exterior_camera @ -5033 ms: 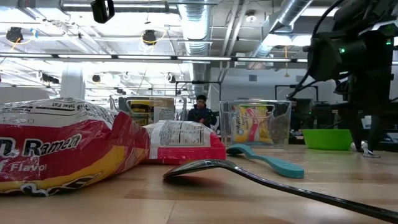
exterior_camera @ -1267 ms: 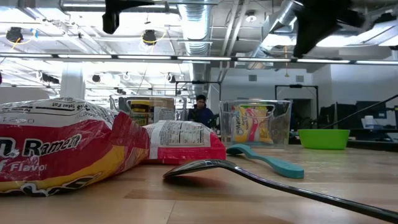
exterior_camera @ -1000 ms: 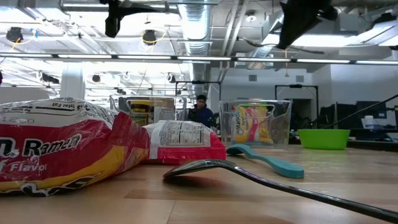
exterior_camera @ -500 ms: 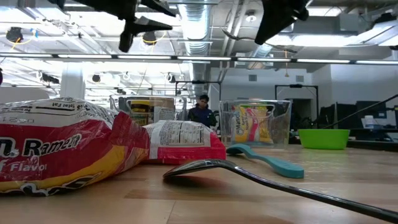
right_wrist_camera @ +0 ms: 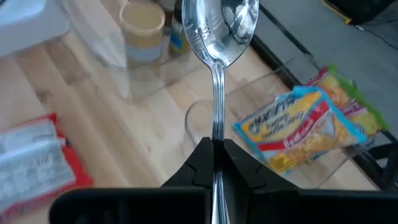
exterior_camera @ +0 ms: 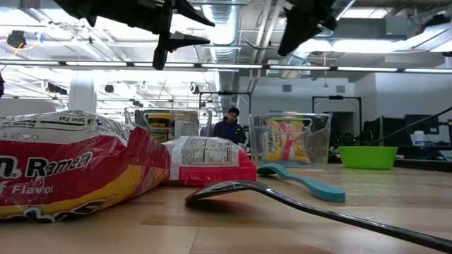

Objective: Pick & Place Food Item
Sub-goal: Put the silver spoon into the white bin

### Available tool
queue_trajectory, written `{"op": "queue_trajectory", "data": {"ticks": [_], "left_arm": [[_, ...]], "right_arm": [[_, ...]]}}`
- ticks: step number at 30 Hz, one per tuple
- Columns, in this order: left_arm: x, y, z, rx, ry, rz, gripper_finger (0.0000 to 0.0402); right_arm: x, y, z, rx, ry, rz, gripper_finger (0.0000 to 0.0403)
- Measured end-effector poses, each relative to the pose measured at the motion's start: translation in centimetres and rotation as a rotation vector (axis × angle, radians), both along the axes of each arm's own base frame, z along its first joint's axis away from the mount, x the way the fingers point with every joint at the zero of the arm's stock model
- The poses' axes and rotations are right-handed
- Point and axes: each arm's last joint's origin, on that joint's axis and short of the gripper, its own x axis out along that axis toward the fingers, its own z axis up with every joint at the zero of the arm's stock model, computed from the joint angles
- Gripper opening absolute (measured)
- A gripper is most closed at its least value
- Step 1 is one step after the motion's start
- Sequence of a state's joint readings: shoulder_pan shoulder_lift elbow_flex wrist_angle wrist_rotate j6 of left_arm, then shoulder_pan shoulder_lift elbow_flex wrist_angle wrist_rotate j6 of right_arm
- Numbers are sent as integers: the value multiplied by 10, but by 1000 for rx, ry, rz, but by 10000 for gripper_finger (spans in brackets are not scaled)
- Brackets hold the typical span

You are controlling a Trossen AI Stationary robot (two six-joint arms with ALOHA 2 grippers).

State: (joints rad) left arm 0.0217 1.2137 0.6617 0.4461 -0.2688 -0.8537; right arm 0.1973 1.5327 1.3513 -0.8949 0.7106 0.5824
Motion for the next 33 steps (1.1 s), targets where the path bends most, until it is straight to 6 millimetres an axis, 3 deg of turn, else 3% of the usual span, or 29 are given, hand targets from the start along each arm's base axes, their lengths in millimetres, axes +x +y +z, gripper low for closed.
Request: {"op": "queue_trajectory", "data": {"ticks": [7,18,33], "left_arm": [[0,1,0,-1,-5,-2,167],[0,1,-1,-19,8,0,200],[-1,2,-2,-12,13,63,184]], "right_arm": [[18,-7,7,-27,43,61,6],[64,-5,11,-83,158,124,6],[72,7,11,-83,177,141,6]]}}
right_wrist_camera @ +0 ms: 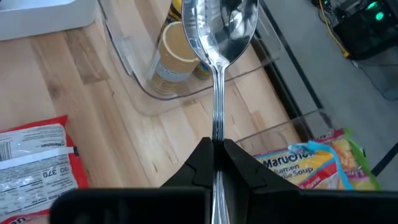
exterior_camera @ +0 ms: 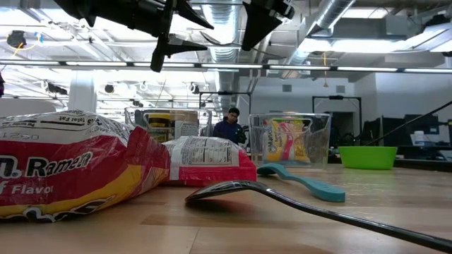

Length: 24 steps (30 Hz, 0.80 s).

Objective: Pick & Place Food Item
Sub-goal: Put the silver spoon into the white bin

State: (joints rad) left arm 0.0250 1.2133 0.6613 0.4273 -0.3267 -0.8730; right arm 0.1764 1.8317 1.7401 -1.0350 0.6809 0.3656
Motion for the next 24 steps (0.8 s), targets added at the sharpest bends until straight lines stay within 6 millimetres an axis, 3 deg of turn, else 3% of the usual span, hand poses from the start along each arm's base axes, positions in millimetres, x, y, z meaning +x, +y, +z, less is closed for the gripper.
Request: {"op": "queue_trajectory", "data": {"ticks": [9,24], "left_arm": [[0,0,0,1,1,5,168],[0,-1,0,7,5,-8,198]], "right_arm": [[0,0,0,27,-37,-44,6],[10,-9,5,98,-207,-142,6]]}}
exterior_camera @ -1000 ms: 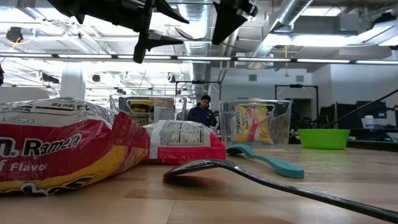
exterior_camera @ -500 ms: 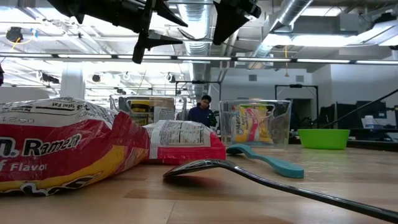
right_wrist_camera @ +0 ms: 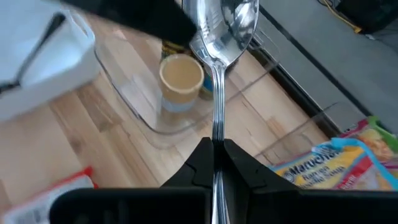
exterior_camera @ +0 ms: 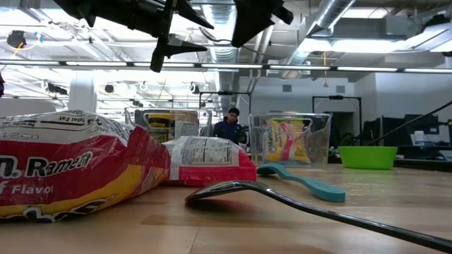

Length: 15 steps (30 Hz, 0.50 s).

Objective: Pick & Place Food Item
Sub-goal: Put the silver spoon into the white bin

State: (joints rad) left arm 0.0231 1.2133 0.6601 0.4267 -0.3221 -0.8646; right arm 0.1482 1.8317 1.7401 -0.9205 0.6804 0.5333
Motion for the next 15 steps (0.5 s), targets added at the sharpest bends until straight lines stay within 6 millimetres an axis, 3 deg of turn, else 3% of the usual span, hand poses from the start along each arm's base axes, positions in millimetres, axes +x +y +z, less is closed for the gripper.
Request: {"op": "queue_trajectory", "data": {"ticks": [7,15], "left_arm": [[0,0,0,25,7,-7,194],[0,1,0,42,13,23,193]], "right_arm": [[9,-4,7,28,-134,-26,6],[12,-7,8,33,-164,-31,6]]}}
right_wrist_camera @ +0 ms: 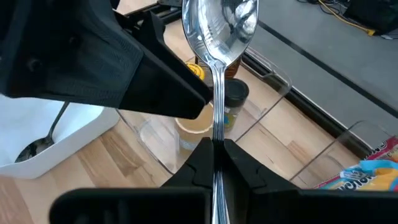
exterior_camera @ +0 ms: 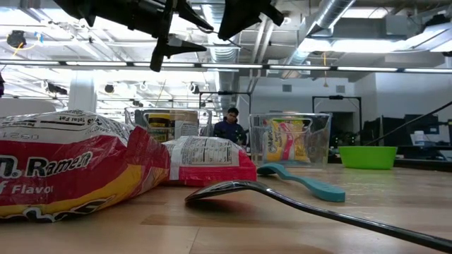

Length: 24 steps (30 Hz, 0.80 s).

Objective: Pick & Place Food Item
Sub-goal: Put the silver spoon into the white bin

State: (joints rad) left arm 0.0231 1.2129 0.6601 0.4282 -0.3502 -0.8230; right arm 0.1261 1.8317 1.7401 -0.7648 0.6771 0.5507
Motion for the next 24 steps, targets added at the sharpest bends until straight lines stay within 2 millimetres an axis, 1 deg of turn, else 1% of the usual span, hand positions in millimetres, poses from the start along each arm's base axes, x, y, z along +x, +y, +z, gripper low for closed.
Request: {"op": "queue_trajectory", "data": {"ticks": [11,14,19,24], "left_arm": [[0,0,3,13,-25,12,196],[5,0,-2,9,-25,11,196],[18,0,-11,-17,-71,3,194],[23,0,-17,-52,-85,2,180]], "right_arm": [[2,1,-1,-2,-7,5,6],[2,1,-1,-7,-7,11,6],[3,2,-1,-16,-1,20,6],[1,2,-2,-19,26,20,6]]}}
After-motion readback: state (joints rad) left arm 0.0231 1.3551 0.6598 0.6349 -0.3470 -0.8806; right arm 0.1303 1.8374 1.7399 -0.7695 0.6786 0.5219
